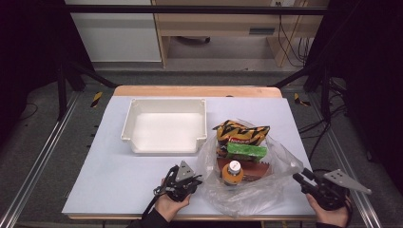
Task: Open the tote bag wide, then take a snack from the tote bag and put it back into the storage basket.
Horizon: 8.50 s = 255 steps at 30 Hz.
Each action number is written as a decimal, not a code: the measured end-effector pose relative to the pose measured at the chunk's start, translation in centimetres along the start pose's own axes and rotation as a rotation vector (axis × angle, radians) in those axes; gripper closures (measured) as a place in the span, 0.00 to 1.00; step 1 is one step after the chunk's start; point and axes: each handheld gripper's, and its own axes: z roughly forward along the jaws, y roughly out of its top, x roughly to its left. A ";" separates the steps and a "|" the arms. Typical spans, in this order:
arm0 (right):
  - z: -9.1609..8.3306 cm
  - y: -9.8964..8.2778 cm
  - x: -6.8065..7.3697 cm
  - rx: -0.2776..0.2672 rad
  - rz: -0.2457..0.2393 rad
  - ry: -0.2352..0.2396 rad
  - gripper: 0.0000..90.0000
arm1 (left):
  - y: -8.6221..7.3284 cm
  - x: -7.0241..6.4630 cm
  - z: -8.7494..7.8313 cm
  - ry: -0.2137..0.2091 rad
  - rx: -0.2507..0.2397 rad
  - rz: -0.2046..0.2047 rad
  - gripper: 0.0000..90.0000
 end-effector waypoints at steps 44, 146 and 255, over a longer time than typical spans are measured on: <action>7.4 5.5 2.5 0.065 -0.067 0.191 1.00 | 2.8 -0.8 -4.9 0.014 -0.172 0.055 0.28; 2.6 4.8 4.4 0.041 -0.154 0.125 0.61 | 3.5 1.4 -0.7 0.111 -0.048 0.053 0.62; 8.0 4.1 7.0 0.038 -0.335 0.263 0.74 | 0.9 10.4 -9.9 0.302 -0.209 -0.130 0.29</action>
